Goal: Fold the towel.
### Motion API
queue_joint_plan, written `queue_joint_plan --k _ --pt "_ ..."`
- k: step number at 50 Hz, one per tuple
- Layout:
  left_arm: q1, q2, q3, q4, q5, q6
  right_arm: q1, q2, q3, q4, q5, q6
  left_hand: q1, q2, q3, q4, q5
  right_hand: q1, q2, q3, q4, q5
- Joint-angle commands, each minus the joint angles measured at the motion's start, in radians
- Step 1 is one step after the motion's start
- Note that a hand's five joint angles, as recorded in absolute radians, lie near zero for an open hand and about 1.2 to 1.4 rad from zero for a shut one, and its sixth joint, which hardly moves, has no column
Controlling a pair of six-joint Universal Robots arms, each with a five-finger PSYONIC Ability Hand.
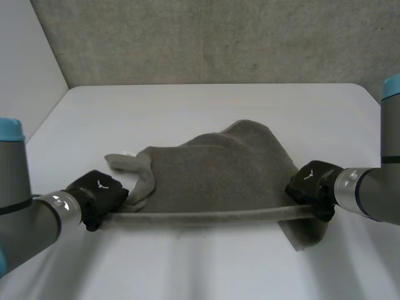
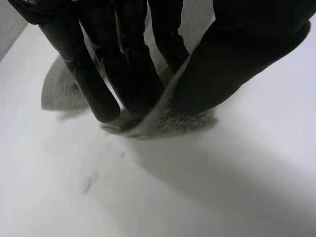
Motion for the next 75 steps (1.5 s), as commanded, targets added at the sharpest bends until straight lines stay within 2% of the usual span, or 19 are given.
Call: queue_joint_plan --k 1,9,10,14,18,20,26,33,43,46,50,52,53,54,55,56,60,64,75 --pt "-0.006 -0.226 0.325 0.099 -0.088 0.027 0.006 0.099 -0.162 -0.175 0.086 -0.01 0.227 0.179 0.181 0.179 0.201 0.428 0.222 0.215 0.203 0.24" --pt "-0.026 -0.314 0.852 0.219 -0.105 -0.039 0.051 0.113 -0.429 -0.583 0.158 -0.015 0.227 0.179 0.181 0.179 0.201 0.428 0.222 0.215 0.203 0.24" --pt "-0.026 -0.314 0.853 0.219 -0.105 -0.039 0.055 0.099 -0.458 -0.707 0.158 -0.01 0.227 0.179 0.181 0.179 0.201 0.428 0.222 0.215 0.203 0.24" --pt "-0.023 -0.319 1.097 0.43 -0.16 -0.244 0.058 0.022 -0.452 -1.091 0.14 -0.007 0.227 0.179 0.181 0.179 0.201 0.428 0.222 0.215 0.203 0.24" --pt "-0.015 -0.303 1.125 0.564 -0.203 -0.369 0.061 -0.01 -0.406 -1.216 0.118 -0.006 0.227 0.179 0.181 0.179 0.201 0.428 0.222 0.215 0.203 0.24" --pt "-0.017 -0.285 1.1 0.622 -0.218 -0.417 0.061 -0.016 -0.387 -1.21 0.106 -0.006 0.227 0.179 0.181 0.179 0.201 0.428 0.222 0.215 0.203 0.24" --pt "-0.015 -0.25 0.924 0.595 -0.209 -0.411 0.06 -0.015 -0.308 -1.057 0.088 0.011 0.227 0.179 0.181 0.179 0.201 0.428 0.222 0.215 0.203 0.24" --pt "0.008 -0.225 0.533 0.619 -0.134 -0.409 0.049 0.016 -0.214 -0.863 0.039 0.079 0.227 0.179 0.181 0.179 0.201 0.428 0.222 0.215 0.203 0.24" --pt "0.028 -0.259 0.152 0.696 -0.051 -0.323 0.044 0.142 0.011 -0.562 -0.178 0.114 0.227 0.179 0.181 0.179 0.201 0.428 0.222 0.215 0.203 0.24" --pt "0.054 -0.26 0.089 0.713 -0.05 -0.268 0.043 0.171 0.025 -0.502 -0.19 0.12 0.227 0.179 0.181 0.179 0.201 0.428 0.222 0.215 0.203 0.24" --pt "0.101 -0.247 0.042 0.715 -0.048 -0.243 0.028 0.172 0.027 -0.48 -0.193 0.18 0.227 0.179 0.181 0.179 0.201 0.428 0.222 0.215 0.203 0.24" --pt "0.108 -0.234 0.034 0.715 -0.047 -0.243 -0.021 0.16 0.036 -0.481 -0.202 0.328 0.227 0.179 0.181 0.179 0.201 -0.082 -0.288 -0.294 -0.307 -0.269" --pt "0.118 -0.219 0.027 0.715 -0.047 -0.245 -0.021 0.16 0.036 -0.481 -0.202 0.329 0.227 0.179 0.181 0.179 0.201 -0.085 -0.291 -0.297 -0.31 -0.272" --pt "0.118 -0.219 0.026 0.715 -0.047 -0.245 -0.047 0.151 0.039 -0.484 -0.204 0.415 0.227 0.179 0.181 0.179 0.201 -0.346 -0.552 -0.559 -0.572 -0.534" --pt "0.131 -0.207 0.017 0.715 -0.047 -0.245 -0.048 0.151 0.039 -0.484 -0.204 0.416 0.227 0.179 0.181 0.179 0.201 -0.349 -0.555 -0.561 -0.574 -0.536" --pt "0.131 -0.207 0.017 0.715 -0.047 -0.245 -0.07 0.131 0.048 -0.491 -0.202 0.506 0.227 0.179 0.181 0.179 0.201 -0.52 -0.727 -0.733 -0.746 -0.708" --pt "0.152 -0.171 -0.006 0.715 -0.045 -0.248 -0.145 0.058 0.131 -0.57 -0.196 0.739 0.227 0.179 0.181 0.179 0.201 -0.549 -0.755 -0.761 -0.774 -0.736" --pt "0.16 -0.145 -0.02 0.715 -0.045 -0.248 -0.189 0.024 0.206 -0.644 -0.196 0.824 0.227 0.179 0.181 0.179 0.201 -0.537 -0.743 -0.749 -0.762 -0.725" --pt "0.158 -0.124 -0.044 0.715 -0.045 -0.251 -0.195 0.001 0.347 -0.71 -0.198 0.737 0.227 0.179 0.181 0.179 0.201 -0.508 -0.714 -0.72 -0.733 -0.695"
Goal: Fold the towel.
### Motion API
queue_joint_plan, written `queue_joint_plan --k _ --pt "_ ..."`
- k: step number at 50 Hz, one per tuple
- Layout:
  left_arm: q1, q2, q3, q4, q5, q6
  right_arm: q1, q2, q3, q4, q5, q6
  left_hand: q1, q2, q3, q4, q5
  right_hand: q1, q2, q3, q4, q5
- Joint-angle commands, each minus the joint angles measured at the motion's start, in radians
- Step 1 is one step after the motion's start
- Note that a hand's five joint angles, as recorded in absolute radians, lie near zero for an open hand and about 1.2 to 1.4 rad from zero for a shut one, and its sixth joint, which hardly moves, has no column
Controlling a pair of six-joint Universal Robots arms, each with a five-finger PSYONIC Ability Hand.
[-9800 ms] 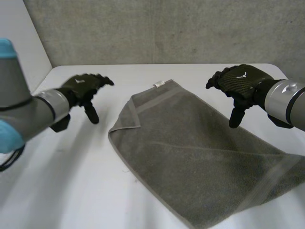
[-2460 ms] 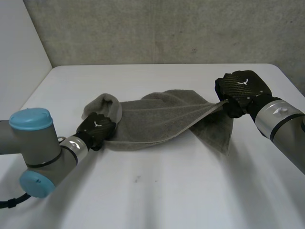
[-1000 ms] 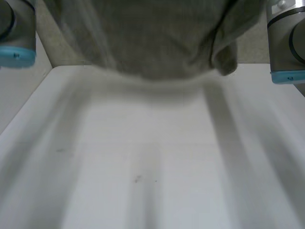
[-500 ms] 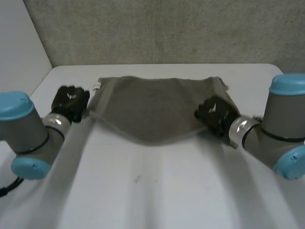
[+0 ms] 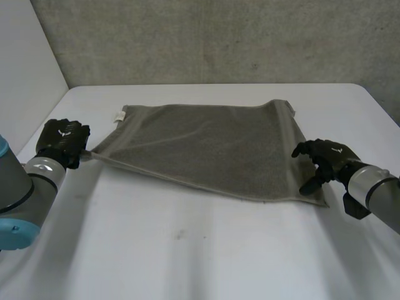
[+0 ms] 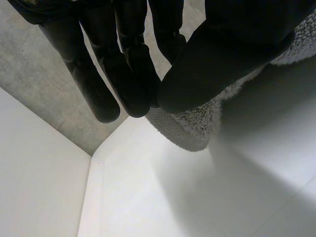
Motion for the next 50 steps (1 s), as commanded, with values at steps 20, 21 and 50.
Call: queue_joint_plan --k 20,21,50 --pt "0.001 -0.01 -0.011 0.002 0.0 0.0 -0.002 0.047 0.11 -0.175 0.006 -0.347 0.185 0.178 0.18 0.179 0.182 0.421 0.37 0.38 0.389 0.391" --pt "0.001 -0.01 -0.011 0.002 0.0 0.0 -0.002 0.047 0.11 -0.175 0.006 -0.347 0.185 0.178 0.18 0.179 0.182 0.422 0.371 0.38 0.39 0.391" --pt "-0.002 0.46 -0.091 -0.7 0.0 0.22 -0.101 -0.198 -0.087 0.754 0.112 -0.933 0.185 0.178 0.18 0.179 0.182 1.017 0.966 0.975 0.984 0.986"
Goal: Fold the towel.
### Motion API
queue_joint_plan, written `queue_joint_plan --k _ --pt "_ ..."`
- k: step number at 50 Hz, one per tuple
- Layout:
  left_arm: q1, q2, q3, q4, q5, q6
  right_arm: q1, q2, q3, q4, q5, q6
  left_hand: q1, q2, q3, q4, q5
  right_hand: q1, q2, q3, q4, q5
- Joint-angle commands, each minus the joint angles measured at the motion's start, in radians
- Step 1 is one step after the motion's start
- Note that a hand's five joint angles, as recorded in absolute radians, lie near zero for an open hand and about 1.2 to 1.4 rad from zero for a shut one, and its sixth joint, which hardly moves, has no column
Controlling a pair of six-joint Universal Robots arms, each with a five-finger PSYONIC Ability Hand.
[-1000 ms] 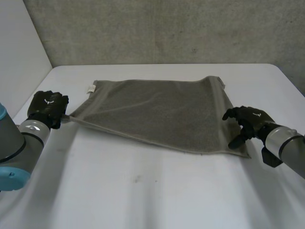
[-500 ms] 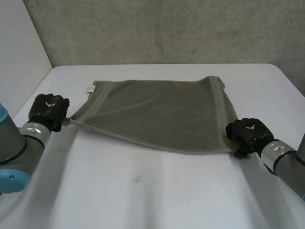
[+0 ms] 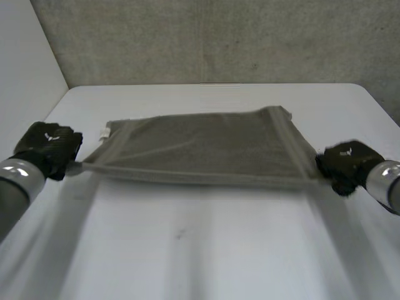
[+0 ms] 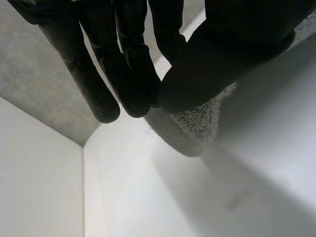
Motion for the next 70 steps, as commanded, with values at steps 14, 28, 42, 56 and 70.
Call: queue_joint_plan --k 14,28,42,56,70 --pt "-0.005 0.071 -0.034 -0.248 -0.002 0.222 -0.064 -0.079 -0.154 0.507 0.046 -0.392 0.185 0.178 0.18 0.179 0.182 0.429 0.221 0.214 0.204 0.245" --pt "-0.104 -0.324 0.397 -0.147 -0.019 0.219 0.134 0.214 -0.493 0.249 0.248 -0.375 0.185 0.178 0.18 0.179 0.182 0.429 0.221 0.214 0.204 0.245" --pt "-0.144 -0.463 1.217 0.074 -0.151 -0.075 0.174 0.116 -0.775 -0.487 0.242 -0.244 0.185 0.178 0.18 0.179 0.182 0.429 0.221 0.214 0.204 0.245" --pt "-0.132 -0.367 0.763 0.169 -0.128 -0.22 0.158 0.125 -0.498 -0.23 0.094 -0.209 0.185 0.178 0.18 0.179 0.182 0.429 0.221 0.214 0.204 0.245" --pt "-0.072 -0.332 0.12 0.327 -0.039 -0.204 0.131 0.164 -0.117 -0.142 -0.022 -0.289 0.185 0.178 0.18 0.179 0.182 0.429 0.221 0.214 0.204 0.245"
